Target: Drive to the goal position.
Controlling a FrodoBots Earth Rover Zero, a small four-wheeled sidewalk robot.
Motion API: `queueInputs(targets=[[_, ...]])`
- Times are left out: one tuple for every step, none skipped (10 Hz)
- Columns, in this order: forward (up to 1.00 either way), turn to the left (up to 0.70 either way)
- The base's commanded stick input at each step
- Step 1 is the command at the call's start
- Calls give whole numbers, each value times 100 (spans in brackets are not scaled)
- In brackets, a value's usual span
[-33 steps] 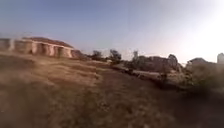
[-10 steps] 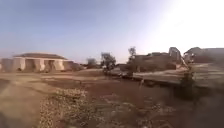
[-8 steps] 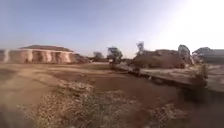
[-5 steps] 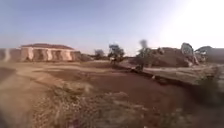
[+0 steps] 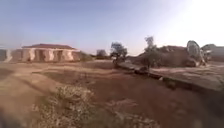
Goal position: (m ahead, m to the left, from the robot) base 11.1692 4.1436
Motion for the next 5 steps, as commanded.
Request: queueInputs(targets=[[70, 33], [70, 35], [70, 35], [70, 35], [70, 35]])
